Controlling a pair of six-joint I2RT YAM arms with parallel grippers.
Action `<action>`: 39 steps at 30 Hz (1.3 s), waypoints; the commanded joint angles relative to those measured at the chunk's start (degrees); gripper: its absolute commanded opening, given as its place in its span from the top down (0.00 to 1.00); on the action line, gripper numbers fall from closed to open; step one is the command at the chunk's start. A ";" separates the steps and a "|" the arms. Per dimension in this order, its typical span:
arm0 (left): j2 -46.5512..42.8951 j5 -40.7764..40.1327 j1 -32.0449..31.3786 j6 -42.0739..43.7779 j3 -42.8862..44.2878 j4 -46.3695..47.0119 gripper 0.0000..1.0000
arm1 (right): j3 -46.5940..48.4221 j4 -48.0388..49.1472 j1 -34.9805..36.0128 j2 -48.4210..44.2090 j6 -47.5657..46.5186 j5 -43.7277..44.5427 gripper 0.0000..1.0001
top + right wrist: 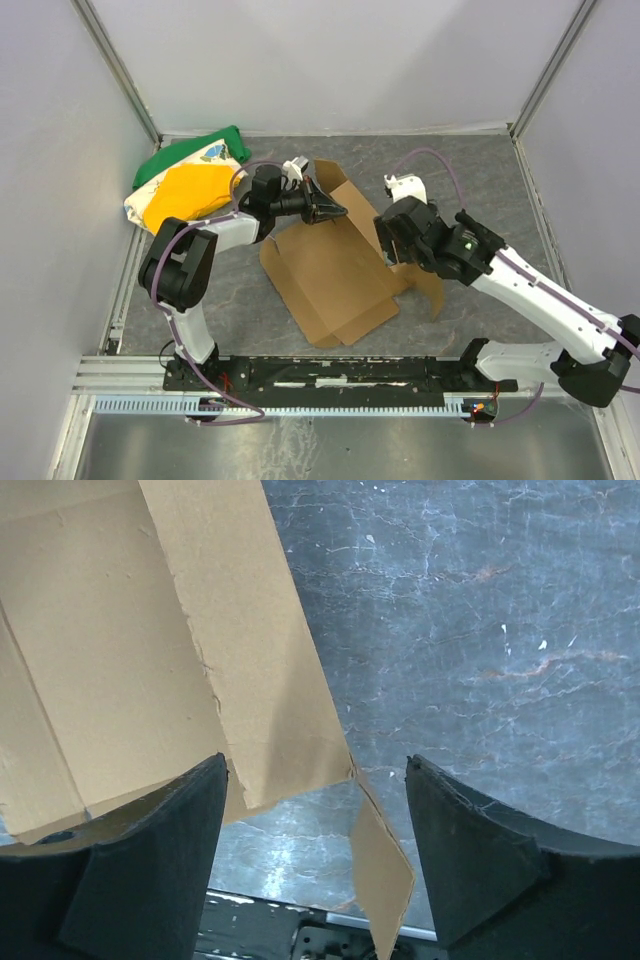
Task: Fold the paper box
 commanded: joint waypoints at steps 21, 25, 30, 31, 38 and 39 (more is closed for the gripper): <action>-0.26 4.07 0.00 4.37 9.31 -6.80 0.94 | 5.47 3.97 -10.96 13.59 -11.38 -20.38 0.01; -0.27 4.09 0.15 4.63 9.20 -7.06 0.94 | 4.91 5.39 -12.65 13.87 -11.76 -23.98 0.00; 0.15 4.07 0.13 4.60 9.38 -7.06 0.94 | 5.86 4.62 -13.48 15.17 -12.36 -25.10 0.09; 0.19 4.02 0.11 4.60 9.45 -7.06 0.93 | 6.10 4.22 -13.51 15.49 -12.30 -24.95 0.11; -0.58 3.83 0.16 4.77 10.24 -7.86 0.76 | 6.13 3.48 -14.06 16.88 -12.06 -24.44 0.24; -0.73 3.72 0.10 5.07 10.46 -8.23 0.74 | 6.06 3.50 -14.13 16.93 -11.87 -24.14 0.25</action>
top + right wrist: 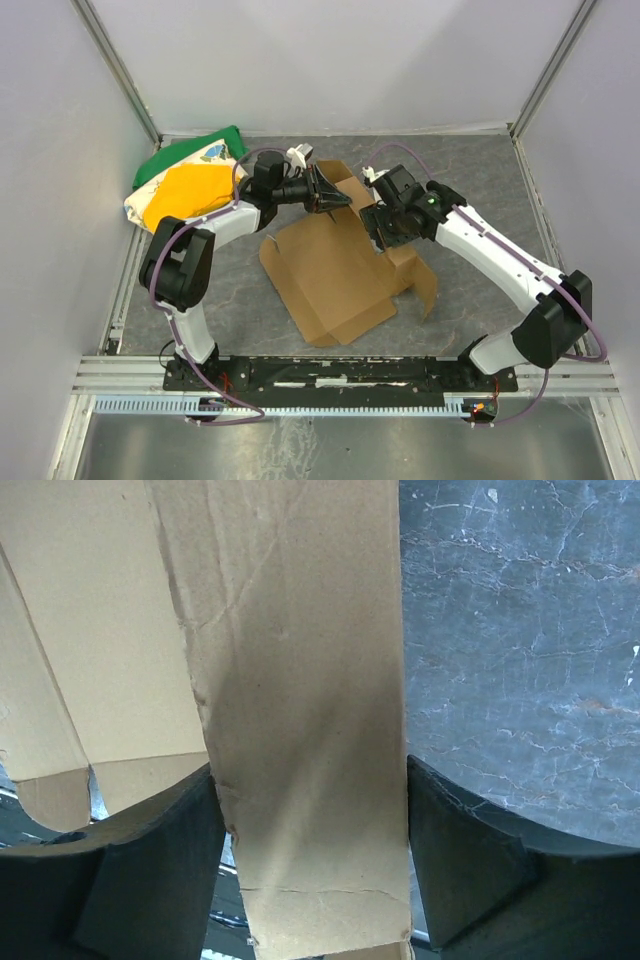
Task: Fold the paper box
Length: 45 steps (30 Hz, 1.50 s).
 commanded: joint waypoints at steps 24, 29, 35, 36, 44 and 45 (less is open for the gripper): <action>-3.62 -6.34 11.97 0.91 -4.07 2.41 0.49 | 0.58 1.54 -2.64 -2.12 -0.09 -2.61 0.35; 1.37 -12.55 10.99 3.08 -1.05 -0.43 0.51 | 0.13 2.09 -2.69 -2.39 0.11 -4.16 0.36; 5.27 -20.64 7.56 12.58 5.09 -10.73 0.50 | -0.17 2.85 -2.68 -2.37 0.58 -4.97 0.36; 6.19 -21.22 7.26 12.73 5.37 -10.28 0.50 | -0.15 2.84 -2.69 -2.13 0.59 -4.96 0.36; 8.77 -29.13 5.46 17.85 7.53 -13.82 0.51 | 0.26 2.53 -2.71 -1.29 0.50 -5.30 0.38; 9.13 -30.06 5.34 18.13 7.44 -14.02 0.52 | 0.26 2.60 -2.70 -1.24 0.58 -5.33 0.38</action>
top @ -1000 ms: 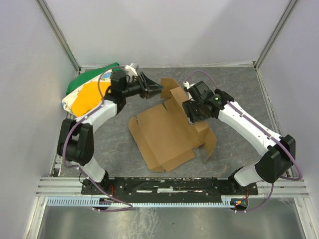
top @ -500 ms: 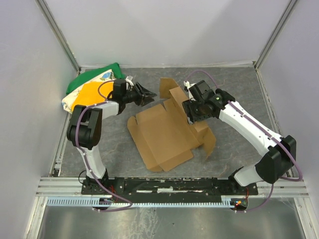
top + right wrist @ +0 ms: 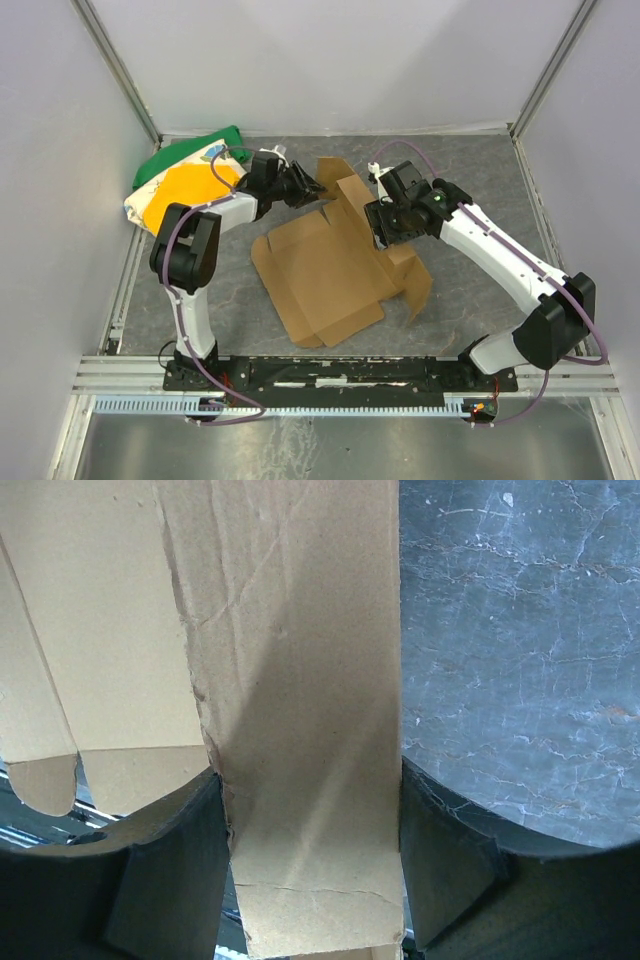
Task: Fold the paper box
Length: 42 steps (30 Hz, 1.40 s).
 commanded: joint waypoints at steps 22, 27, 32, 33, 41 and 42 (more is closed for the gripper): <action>6.96 -7.72 -2.89 7.47 3.53 -0.50 0.54 | 1.24 1.03 -0.32 -0.57 -0.24 -2.44 0.41; 5.91 -6.44 -3.27 7.28 2.19 1.36 0.55 | 1.66 0.91 -0.31 -0.02 -0.07 -2.62 0.42; 1.80 -6.83 -4.64 8.32 -1.05 2.41 0.57 | 1.92 1.02 -0.23 0.44 0.50 -2.98 0.44; 1.12 -6.79 -4.99 8.38 -1.91 2.54 0.57 | 1.91 1.08 -0.19 0.55 0.54 -3.23 0.44; -3.61 -8.00 -7.67 8.25 -10.27 6.67 0.59 | 1.78 1.72 0.72 1.49 1.08 -2.57 0.47; -3.94 -8.32 -8.20 8.90 -10.36 6.61 0.59 | 1.96 1.60 0.96 1.68 1.15 -2.30 0.47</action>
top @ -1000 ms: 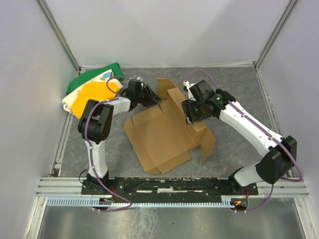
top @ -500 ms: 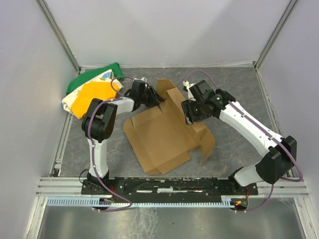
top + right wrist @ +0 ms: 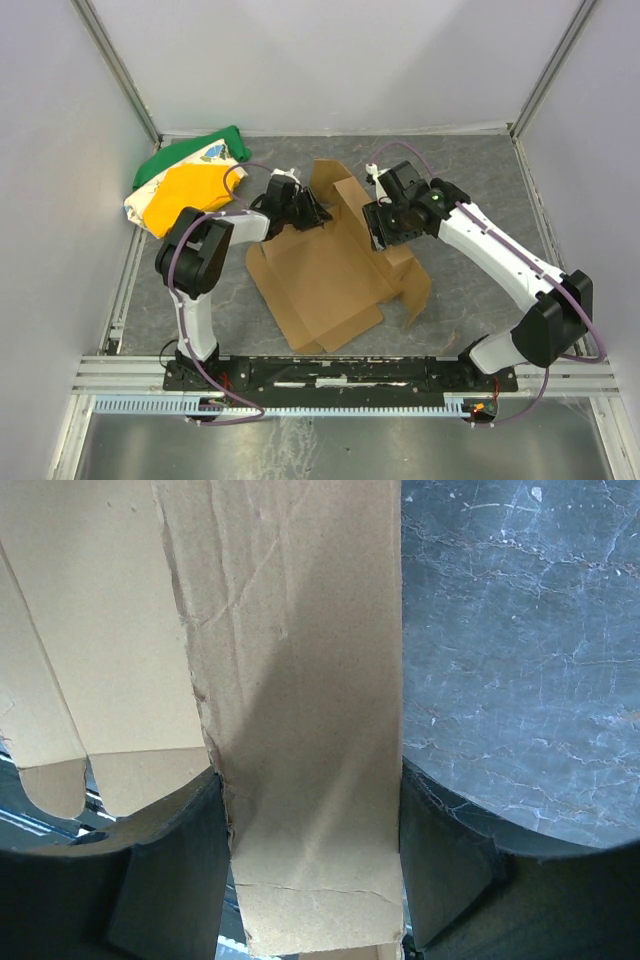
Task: Fold the paper box
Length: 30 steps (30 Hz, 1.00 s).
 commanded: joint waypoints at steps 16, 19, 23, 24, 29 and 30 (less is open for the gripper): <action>-6.52 -11.42 -6.18 14.35 -2.36 -2.63 0.60 | 3.74 0.33 4.69 3.57 0.88 4.93 0.48; -7.52 -13.54 -6.89 16.27 -4.24 -2.79 0.61 | 3.89 0.10 5.18 3.87 1.07 5.54 0.48; -9.62 -13.33 -7.62 17.48 -8.18 0.80 0.60 | 3.87 -0.03 5.72 4.08 1.29 5.57 0.48; -9.87 -13.13 -7.72 17.70 -8.96 1.59 0.60 | 3.91 -0.06 5.90 4.19 1.34 5.69 0.48; -9.98 -12.29 -7.97 17.56 -11.16 4.47 0.56 | 4.07 -0.66 7.23 4.90 1.65 6.72 0.48; -10.06 -12.31 -7.97 17.30 -11.31 4.74 0.56 | 4.07 -0.64 7.49 5.03 1.73 6.91 0.48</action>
